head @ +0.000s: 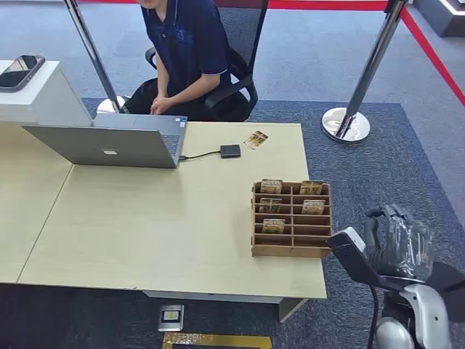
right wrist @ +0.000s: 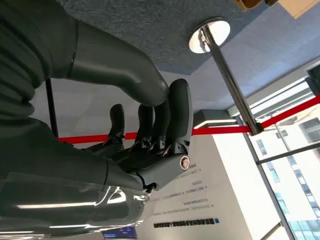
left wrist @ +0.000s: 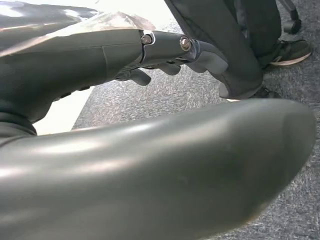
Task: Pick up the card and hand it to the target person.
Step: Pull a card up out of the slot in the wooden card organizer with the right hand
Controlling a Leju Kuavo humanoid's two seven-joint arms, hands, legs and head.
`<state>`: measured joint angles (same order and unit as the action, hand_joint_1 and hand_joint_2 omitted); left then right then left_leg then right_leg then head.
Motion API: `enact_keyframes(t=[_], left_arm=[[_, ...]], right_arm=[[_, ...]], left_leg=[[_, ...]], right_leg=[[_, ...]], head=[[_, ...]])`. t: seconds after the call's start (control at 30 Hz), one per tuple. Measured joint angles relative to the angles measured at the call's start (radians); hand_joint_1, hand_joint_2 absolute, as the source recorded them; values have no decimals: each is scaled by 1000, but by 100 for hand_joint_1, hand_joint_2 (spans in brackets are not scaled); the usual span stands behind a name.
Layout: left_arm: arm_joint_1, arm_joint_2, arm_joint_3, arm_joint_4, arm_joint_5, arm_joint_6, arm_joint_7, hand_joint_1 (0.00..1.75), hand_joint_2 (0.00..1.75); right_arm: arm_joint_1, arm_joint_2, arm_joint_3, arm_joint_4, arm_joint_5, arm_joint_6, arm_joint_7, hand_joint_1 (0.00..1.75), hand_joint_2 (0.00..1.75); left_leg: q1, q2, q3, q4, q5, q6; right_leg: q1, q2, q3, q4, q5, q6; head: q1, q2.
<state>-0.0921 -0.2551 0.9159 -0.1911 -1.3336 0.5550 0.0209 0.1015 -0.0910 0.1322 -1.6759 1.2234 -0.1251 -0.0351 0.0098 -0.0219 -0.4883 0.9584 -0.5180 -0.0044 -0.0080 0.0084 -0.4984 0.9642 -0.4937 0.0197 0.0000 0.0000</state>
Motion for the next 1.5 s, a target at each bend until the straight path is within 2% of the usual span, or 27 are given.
enact_keyframes(t=[0.2, 0.33, 0.47, 0.6, 0.83, 0.97, 1.13, 1.2, 1.27, 1.43, 1.47, 1.5], left_arm=[[0, -2, 0, 0, 6, 0, 2, 0, 0], [0, -2, 1, 1, 12, 1, 1, 0, 0], [1, -1, 1, 0, 13, 1, -3, 0, 0], [1, 2, -2, 1, 10, -1, -8, 0, 0], [1, 4, -2, 1, 14, -3, -9, 0, 0], [2, 4, 2, 1, 20, -2, -10, 0, 0], [1, 5, 4, 1, 24, 0, -11, 0, 0], [1, 5, 5, 1, 24, 1, -12, 0, 0], [1, 5, 5, 1, 24, 1, -12, 0, 0], [1, 5, 6, 1, 25, 1, -13, 0, 0], [1, 5, 6, 1, 24, 1, -13, 0, 0], [1, 5, 6, 1, 24, 1, -14, 0, 0]], right_arm=[[-28, -34, 7, 34, -11, 21, -9, 175, 175], [-68, -75, 25, 80, -33, 50, -16, 175, 175], [-73, -86, 29, 92, -38, 53, -17, 173, 175], [-64, -98, 39, 85, -44, 54, -11, 152, 175], [-62, -129, 42, 84, -53, 65, 1, 131, 175], [-85, -142, 50, 101, -59, 71, 5, 99, 175], [-116, -153, 60, 123, -73, 75, 10, 83, 175], [-124, -157, 61, 129, -78, 75, 11, 70, 175], [-129, -159, 62, 133, -81, 75, 13, 64, 175], [-136, -158, 68, 138, -86, 74, 16, 66, 175], [-137, -157, 69, 140, -86, 74, 17, 73, 175], [-140, -156, 70, 143, -86, 74, 18, 90, 175]], left_leg=[[0, 1, 0, 0, 0, 0], [0, 3, -1, 0, 1, 0], [0, 2, 0, 0, 0, 0], [0, 2, 0, 0, 0, 0], [0, 2, 0, 0, 0, 0], [0, 3, -1, 0, 0, 0], [0, 3, 0, 0, 0, 0], [0, 2, 0, 0, 0, 0], [0, 2, 0, 0, 0, 0], [0, 2, 0, 0, 0, 0], [0, 2, 0, 0, 0, 0], [0, 3, 0, 0, 0, 0]], right_leg=[[0, 1, 0, 0, 0, 0], [0, 2, -1, 0, 1, 0], [0, 2, 0, 0, 1, 0], [0, 2, 0, 0, 1, 0], [0, 1, -1, 0, 1, 0], [0, 2, -1, 0, 1, 0], [0, 3, -1, 0, 1, 0], [0, 2, -1, 0, 1, 0], [0, 2, -1, 0, 1, 0], [0, 2, -1, 0, 1, 0], [0, 2, -1, 0, 1, 0], [0, 2, -1, 0, 1, 0]], head=[[0, 0], [0, 0], [0, 0], [0, 0], [0, 0], [0, 0], [0, 0], [0, 0], [0, 0], [0, 0], [0, 0], [0, 0]])
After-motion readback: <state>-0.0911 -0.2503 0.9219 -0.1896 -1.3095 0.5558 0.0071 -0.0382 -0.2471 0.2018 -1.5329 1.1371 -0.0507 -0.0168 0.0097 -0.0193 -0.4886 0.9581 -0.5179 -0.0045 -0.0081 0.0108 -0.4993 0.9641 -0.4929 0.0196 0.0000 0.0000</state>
